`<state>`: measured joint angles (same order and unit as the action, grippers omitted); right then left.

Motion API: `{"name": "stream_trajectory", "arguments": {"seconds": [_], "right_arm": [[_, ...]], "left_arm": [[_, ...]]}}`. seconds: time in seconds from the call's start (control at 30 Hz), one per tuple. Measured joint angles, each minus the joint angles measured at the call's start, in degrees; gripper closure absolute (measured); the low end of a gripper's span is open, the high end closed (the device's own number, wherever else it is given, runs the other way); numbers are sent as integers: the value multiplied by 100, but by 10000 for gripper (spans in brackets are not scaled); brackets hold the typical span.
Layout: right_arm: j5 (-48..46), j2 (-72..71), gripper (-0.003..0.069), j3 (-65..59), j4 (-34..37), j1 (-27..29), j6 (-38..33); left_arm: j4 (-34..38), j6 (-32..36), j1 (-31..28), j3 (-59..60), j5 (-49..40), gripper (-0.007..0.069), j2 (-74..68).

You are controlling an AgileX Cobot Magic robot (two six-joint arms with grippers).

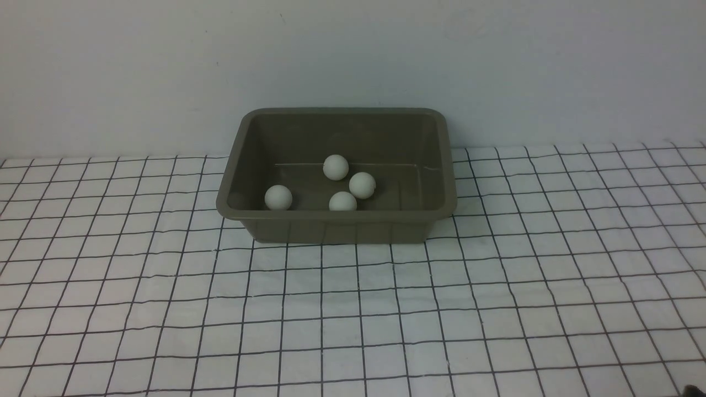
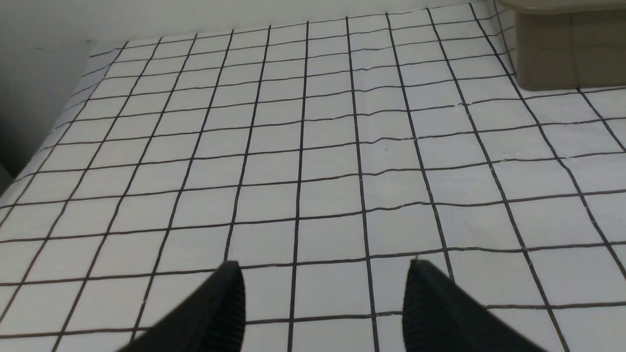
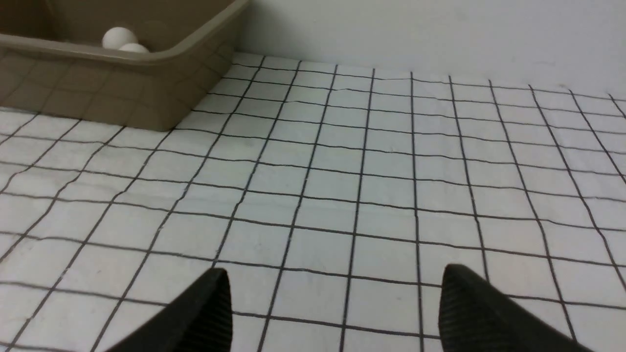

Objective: Put the table tennis balls into the box on the white checkered tablecloth.

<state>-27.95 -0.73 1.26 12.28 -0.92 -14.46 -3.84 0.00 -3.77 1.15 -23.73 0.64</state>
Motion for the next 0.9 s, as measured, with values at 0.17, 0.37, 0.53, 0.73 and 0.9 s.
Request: {"name": "stream_trajectory", "arguments": {"seconds": [0.17,0.37,0.53,0.73,0.9], "right_arm": [[158,0,144,0,-887,0,1039],[424,0,144,-147,-1010,0,988],[466,0,144,-227,-945,0,766],[466,0,144,-227,-934,0,722],[466,0,144,-227,-934,0,573]], "left_arm": [[0,0,0,0,0,230,0],[0,0,0,0,0,230,0],[0,0,0,0,0,230,0],[0,0,0,0,0,230,0],[0,0,0,0,0,230,0]]}}
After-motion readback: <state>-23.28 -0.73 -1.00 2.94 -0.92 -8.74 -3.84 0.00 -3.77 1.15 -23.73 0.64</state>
